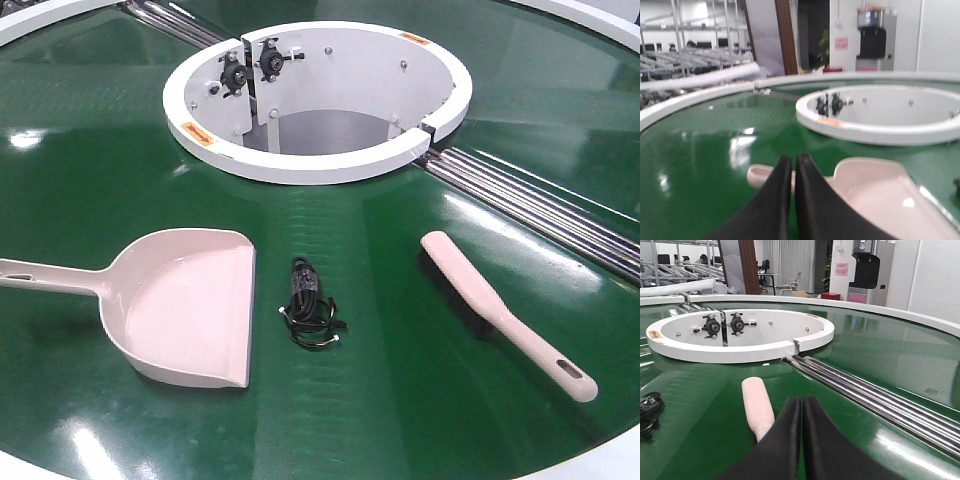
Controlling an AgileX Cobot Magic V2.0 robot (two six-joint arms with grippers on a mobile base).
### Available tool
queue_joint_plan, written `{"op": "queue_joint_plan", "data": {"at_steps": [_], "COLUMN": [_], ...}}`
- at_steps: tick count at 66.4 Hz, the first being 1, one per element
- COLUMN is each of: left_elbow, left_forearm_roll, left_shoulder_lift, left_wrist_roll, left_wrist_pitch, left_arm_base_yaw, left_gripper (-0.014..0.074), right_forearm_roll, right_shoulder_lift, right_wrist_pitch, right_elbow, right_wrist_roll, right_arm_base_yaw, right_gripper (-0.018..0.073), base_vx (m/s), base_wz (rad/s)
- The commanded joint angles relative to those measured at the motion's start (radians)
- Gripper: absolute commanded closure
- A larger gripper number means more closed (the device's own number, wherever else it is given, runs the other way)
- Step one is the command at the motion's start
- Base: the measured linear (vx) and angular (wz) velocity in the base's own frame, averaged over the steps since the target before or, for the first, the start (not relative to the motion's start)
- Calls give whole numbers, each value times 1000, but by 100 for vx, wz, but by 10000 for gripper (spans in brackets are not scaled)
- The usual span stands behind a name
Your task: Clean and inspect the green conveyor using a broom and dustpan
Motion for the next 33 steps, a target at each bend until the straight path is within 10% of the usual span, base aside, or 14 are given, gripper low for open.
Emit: {"op": "queue_joint_plan", "data": {"at_steps": [1, 33], "left_elbow": [-51, -577], "left_forearm_roll": [-56, -71], "left_shoulder_lift": [-12, 459], "left_wrist_roll": [-10, -7], "left_wrist_pitch": [-112, 392], "left_arm_base_yaw": [3, 3], "left_gripper": [603, 603], "right_forearm_roll": [0, 0], "right_shoulder_lift": [-10, -10], "right_wrist_pitch": [-70, -70], "right_elbow": [3, 3], "right_wrist_roll": [-1, -1], "right_arm_base_yaw": [-6, -6], "right_gripper": [568, 568], "base_vx": [0, 0], "base_wz": [0, 0]}}
